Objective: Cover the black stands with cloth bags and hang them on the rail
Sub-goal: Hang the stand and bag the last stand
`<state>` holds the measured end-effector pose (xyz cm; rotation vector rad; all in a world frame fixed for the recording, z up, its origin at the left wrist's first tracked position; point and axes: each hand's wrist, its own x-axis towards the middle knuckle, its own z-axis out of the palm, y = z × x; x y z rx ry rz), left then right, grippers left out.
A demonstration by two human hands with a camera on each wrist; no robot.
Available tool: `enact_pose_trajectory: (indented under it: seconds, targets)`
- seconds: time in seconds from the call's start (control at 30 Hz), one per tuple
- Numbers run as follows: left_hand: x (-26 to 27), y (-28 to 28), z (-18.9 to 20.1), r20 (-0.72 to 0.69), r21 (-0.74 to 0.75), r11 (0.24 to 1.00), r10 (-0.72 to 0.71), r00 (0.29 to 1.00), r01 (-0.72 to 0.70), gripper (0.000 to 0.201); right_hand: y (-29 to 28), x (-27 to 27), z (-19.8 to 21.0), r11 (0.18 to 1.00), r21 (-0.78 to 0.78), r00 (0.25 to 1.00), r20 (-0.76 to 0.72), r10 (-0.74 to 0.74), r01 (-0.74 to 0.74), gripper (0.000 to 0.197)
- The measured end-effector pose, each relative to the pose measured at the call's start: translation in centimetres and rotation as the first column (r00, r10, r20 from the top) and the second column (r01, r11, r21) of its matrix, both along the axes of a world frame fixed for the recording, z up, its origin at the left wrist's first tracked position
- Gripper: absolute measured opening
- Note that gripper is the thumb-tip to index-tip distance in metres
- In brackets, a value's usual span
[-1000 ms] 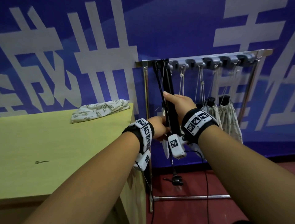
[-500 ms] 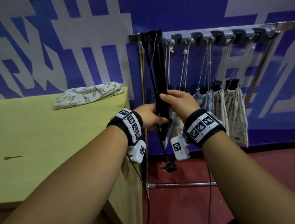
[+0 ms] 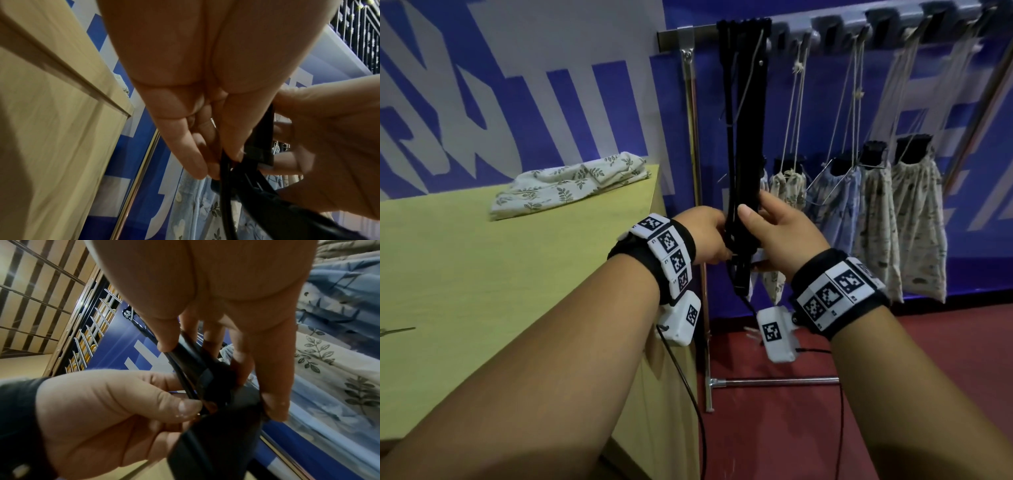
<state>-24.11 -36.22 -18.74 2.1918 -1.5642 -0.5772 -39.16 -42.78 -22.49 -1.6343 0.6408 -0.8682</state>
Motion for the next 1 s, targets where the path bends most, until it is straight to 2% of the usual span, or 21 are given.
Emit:
enact_pose_trajectory:
  seconds: [0.17,0.27,0.37,0.53,0.7,1.0]
  targets:
    - [-0.2,0.0,-0.1,-0.056,0.036,0.995,0.097,0.994,-0.095,0.012,0.4,-0.5,0.2,0.999,-0.039,0.999,-0.053,-0.007,0.005,0.022]
    - [-0.4,0.4,-0.1,-0.184,0.055,0.984,0.178,0.967,-0.171,0.010,1.0,-0.7,0.5,1.000,0.009,0.999,-0.047,0.009,-0.008,0.018]
    - [-0.2,0.4,-0.2,-0.224,0.057,0.987,0.160,0.961,-0.151,0.015,1.5,-0.8,0.8,0.998,0.058,0.999,-0.024,0.023,-0.021,0.016]
    - [0.0,0.4,-0.6,-0.270,0.052,0.991,0.134,0.953,-0.125,0.015,1.0,-0.8,0.4,0.999,0.040,0.999,0.005,-0.035,0.034,0.019]
    - [0.2,0.0,-0.8,-0.268,-0.018,0.986,0.157,0.951,-0.168,0.019,0.7,-0.9,0.4,0.995,0.096,0.999,0.038,-0.022,0.018,0.016]
    - [-0.1,0.5,-0.4,-0.351,0.030,0.980,0.196,0.916,-0.198,0.021,0.6,-0.3,-0.2,0.992,0.114,0.995,0.078,-0.056,0.047,0.016]
